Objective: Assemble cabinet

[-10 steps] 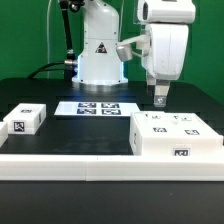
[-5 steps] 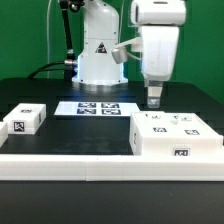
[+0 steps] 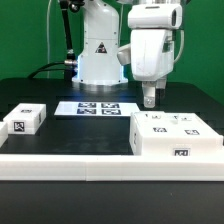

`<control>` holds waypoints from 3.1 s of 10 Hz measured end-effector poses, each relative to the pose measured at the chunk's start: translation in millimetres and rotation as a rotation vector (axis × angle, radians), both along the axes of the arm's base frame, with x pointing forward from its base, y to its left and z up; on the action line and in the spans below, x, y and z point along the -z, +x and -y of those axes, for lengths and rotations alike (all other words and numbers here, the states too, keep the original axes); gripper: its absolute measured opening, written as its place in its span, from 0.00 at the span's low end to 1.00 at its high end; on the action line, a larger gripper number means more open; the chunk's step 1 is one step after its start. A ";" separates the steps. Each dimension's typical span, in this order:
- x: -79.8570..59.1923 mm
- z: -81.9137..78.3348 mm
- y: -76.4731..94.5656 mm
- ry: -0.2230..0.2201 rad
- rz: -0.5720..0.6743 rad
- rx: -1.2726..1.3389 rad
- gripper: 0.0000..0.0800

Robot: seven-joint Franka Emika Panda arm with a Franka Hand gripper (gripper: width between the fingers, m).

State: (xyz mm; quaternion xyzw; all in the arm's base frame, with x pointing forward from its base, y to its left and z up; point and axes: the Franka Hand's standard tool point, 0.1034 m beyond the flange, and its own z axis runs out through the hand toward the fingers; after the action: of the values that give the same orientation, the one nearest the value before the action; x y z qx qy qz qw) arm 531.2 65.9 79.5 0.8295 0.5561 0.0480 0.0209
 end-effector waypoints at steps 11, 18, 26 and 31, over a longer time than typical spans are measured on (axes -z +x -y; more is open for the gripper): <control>1.1 -26.9 -12.7 0.218 0.004 0.926 1.00; 6.2 -30.5 -20.9 0.309 -0.066 1.473 1.00; 8.0 -32.8 -25.2 0.296 0.033 1.294 1.00; 9.8 -38.8 -29.1 0.279 0.036 1.225 1.00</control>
Offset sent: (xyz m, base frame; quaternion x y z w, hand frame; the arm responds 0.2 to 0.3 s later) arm 0.0000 0.0000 0.0000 0.0000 0.0000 0.1790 0.9838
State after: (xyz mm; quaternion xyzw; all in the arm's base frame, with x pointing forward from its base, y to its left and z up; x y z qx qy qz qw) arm 502.2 104.7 69.7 0.9915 -0.0322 0.1135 -0.0547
